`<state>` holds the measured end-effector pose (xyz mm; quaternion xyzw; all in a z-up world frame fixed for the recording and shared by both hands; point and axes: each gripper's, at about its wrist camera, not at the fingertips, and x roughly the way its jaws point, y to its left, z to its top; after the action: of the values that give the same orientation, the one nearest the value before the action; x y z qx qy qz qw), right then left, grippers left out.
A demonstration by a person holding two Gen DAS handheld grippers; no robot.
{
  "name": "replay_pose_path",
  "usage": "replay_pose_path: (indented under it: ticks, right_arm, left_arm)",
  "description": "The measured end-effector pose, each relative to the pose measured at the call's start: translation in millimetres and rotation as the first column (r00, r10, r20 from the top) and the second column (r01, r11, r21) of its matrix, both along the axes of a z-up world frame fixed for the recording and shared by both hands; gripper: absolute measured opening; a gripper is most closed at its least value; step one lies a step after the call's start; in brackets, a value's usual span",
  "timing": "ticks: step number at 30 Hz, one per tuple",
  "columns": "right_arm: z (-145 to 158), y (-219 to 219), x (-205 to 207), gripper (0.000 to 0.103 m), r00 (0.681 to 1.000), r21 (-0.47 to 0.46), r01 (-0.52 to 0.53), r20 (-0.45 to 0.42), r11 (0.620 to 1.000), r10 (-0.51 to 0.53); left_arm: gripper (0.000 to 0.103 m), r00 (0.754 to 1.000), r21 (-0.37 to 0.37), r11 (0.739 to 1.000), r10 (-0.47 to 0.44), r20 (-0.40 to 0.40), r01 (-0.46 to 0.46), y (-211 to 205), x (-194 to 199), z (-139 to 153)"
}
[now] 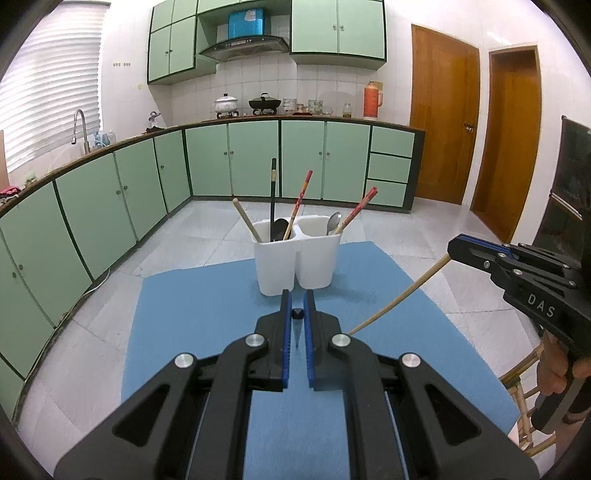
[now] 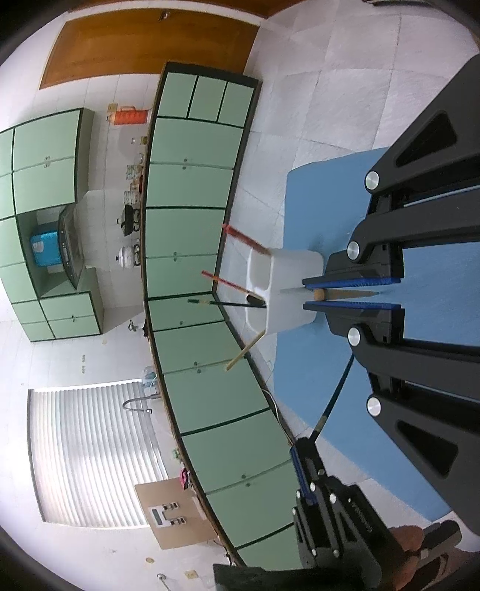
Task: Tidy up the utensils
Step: 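Carry the black chopstick with the left tool while the right tool carries the wooden one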
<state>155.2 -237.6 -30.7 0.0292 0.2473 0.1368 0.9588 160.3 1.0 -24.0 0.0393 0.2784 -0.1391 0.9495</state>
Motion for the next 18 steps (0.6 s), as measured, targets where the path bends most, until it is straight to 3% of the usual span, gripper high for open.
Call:
replay_pose_path:
  ticks: [18]
  right_arm:
    - [42.5,-2.0,13.0,0.007,0.997,-0.010,-0.026,0.078,1.000,0.027]
  left_arm:
    - [0.005,0.996,-0.066,0.998,0.007,0.086,-0.001,7.4,21.6,43.2]
